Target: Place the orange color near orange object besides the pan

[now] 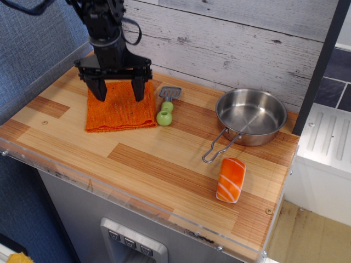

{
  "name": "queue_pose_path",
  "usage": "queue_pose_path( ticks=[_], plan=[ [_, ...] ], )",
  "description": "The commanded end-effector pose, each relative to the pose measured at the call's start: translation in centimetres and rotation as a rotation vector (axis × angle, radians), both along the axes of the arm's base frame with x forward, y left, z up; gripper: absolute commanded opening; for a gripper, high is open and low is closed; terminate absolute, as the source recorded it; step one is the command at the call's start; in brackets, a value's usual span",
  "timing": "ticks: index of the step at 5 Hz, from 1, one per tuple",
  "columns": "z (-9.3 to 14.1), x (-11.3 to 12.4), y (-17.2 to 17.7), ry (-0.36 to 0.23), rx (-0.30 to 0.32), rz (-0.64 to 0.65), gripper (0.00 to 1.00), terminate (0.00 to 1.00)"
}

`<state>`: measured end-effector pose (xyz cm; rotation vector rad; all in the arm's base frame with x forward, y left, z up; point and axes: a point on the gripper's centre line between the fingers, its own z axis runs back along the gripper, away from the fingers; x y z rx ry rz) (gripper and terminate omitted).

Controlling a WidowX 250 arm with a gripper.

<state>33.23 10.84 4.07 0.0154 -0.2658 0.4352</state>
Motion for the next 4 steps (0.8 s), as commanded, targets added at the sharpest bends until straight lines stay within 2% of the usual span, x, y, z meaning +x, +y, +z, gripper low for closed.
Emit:
queue_pose_path(
  ticks=[1, 3, 4],
  plan=[
    [-1.6, 0.8, -1.1, 0.022, 0.01, 0.013, 1.0, 0.0],
    [-3.1, 1.2, -2.7, 0.057, -0.007, 0.012, 1.0, 0.0],
    [-2.7, 0.8, -3.5, 0.055, -0.005, 0.011, 1.0, 0.0]
  ],
)
